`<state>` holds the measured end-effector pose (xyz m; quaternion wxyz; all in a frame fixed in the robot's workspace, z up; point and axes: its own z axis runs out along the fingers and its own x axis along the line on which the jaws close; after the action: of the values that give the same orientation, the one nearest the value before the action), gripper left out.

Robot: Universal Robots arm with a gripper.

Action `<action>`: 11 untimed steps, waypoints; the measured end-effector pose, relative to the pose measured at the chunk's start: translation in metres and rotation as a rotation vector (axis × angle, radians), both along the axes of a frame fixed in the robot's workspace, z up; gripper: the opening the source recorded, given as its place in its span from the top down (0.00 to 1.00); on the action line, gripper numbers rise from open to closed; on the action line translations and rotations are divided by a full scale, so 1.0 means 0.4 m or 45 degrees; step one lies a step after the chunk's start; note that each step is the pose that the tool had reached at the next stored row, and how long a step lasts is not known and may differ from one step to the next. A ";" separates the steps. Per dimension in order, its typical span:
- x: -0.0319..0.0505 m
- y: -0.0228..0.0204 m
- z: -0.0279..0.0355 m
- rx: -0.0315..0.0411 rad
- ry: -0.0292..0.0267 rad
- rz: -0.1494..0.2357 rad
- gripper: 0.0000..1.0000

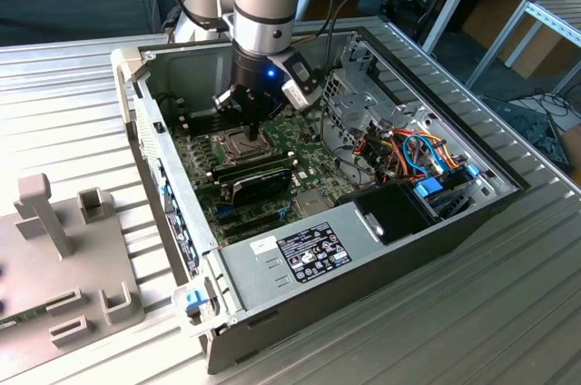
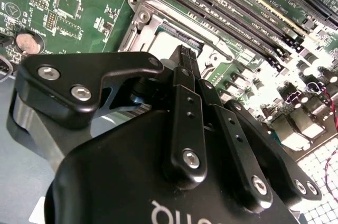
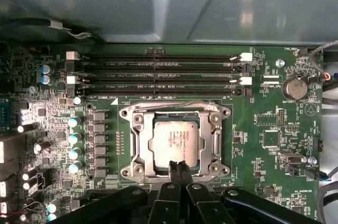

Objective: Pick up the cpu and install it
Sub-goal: 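Install the second cpu locking lever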

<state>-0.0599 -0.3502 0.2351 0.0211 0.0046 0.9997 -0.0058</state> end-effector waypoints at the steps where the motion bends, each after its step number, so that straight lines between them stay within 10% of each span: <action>1: 0.001 -0.001 0.000 0.0000 0.0000 0.000 0.89; 11: 0.004 -0.026 0.000 -0.0001 0.0000 0.000 0.89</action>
<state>-0.0585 -0.3606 0.2350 0.0211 0.0046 0.9997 -0.0059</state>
